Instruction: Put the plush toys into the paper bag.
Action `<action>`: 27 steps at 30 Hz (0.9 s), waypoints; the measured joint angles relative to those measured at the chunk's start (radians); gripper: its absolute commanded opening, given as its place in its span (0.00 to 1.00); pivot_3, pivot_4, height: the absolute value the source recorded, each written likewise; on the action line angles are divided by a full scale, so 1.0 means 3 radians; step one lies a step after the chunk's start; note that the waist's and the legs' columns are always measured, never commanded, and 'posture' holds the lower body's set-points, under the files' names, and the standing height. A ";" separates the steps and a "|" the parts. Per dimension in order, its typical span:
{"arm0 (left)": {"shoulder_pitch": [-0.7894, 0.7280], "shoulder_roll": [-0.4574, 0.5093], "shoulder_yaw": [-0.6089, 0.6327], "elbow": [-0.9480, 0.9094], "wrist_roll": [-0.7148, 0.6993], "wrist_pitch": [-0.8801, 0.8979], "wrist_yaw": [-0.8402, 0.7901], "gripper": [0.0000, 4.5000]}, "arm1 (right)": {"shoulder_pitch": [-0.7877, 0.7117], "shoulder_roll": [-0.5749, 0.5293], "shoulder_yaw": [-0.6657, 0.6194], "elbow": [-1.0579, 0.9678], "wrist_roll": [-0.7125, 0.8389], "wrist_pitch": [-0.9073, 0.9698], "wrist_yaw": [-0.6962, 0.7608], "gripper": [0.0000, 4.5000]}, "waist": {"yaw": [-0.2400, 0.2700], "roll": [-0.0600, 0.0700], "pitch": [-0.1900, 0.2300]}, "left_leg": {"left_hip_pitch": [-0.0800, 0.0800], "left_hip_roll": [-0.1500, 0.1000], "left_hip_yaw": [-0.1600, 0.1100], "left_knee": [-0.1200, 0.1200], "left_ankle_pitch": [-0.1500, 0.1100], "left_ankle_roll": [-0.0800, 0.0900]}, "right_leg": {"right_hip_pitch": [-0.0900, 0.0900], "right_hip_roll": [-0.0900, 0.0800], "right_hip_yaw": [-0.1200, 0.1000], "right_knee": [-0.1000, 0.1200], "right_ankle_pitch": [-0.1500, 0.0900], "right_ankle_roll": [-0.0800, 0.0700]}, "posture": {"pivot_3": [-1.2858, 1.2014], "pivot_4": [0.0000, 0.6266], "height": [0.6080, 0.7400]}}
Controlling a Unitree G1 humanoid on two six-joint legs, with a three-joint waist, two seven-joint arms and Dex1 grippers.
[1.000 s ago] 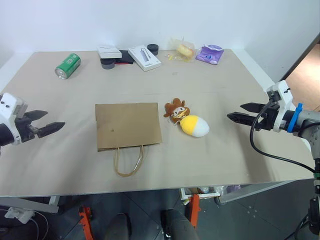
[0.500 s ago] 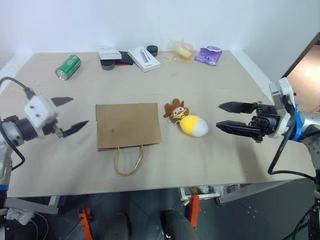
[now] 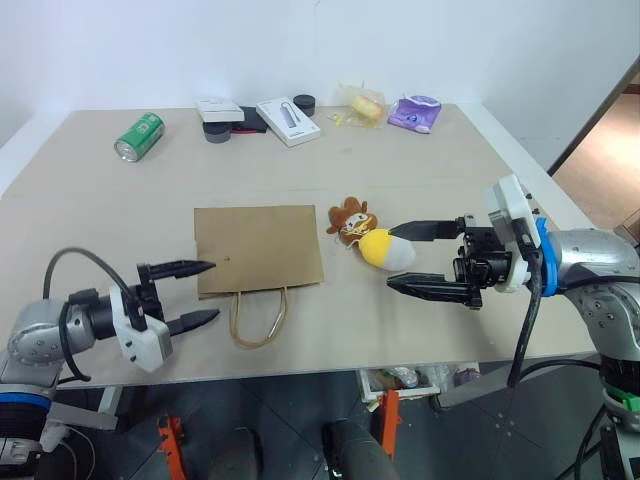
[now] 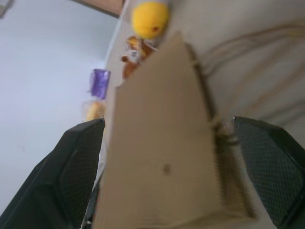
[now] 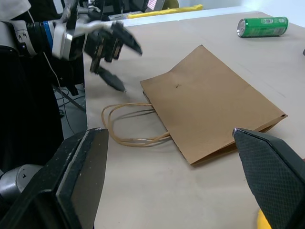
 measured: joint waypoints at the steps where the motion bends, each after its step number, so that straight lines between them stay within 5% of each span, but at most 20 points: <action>1: -0.0015 -0.0013 -0.0011 0.0072 0.0054 -0.0066 0.0041 0.98 | 0.0006 0.0001 -0.0002 -0.0007 0.0013 0.0005 -0.0024 1.00 | 0.0000 0.0000 0.0000 | 0.0000 0.0000 0.0000 0.0000 0.0000 0.0000 | 0.0000 0.0000 0.0000 0.0000 0.0000 0.0001 | 0.52 0.24 1.00; 8: -0.0198 -0.0081 -0.0147 0.0421 0.0368 -0.0289 0.0488 0.98 | 0.0128 0.0001 -0.0135 -0.0138 0.0164 0.0083 -0.0192 1.00 | 0.0000 -0.0001 -0.0001 | 0.0000 0.0001 0.0002 0.0000 0.0000 0.0000 | 0.0001 0.0000 0.0000 0.0000 0.0004 0.0006 | 0.52 0.24 1.00; 16: -0.0141 0.0257 -0.0274 0.0450 0.0255 -0.0359 0.0745 0.98 | 0.0243 -0.0037 -0.0216 -0.0224 0.0282 0.0144 -0.0264 1.00 | -0.0006 0.0000 -0.0001 | 0.0002 0.0005 0.0003 -0.0001 0.0000 0.0000 | 0.0000 0.0001 -0.0002 0.0000 0.0005 0.0003 | 0.52 0.24 1.00; 27: -0.0312 0.0189 -0.0541 0.0309 0.0139 -0.0178 0.0931 0.98 | 0.0247 -0.0037 -0.0236 -0.0250 0.0294 0.0146 -0.0328 1.00 | -0.0003 0.0000 -0.0002 | 0.0002 0.0006 0.0008 0.0000 0.0000 0.0000 | 0.0003 -0.0001 -0.0003 0.0000 0.0005 0.0004 | 0.52 0.24 1.00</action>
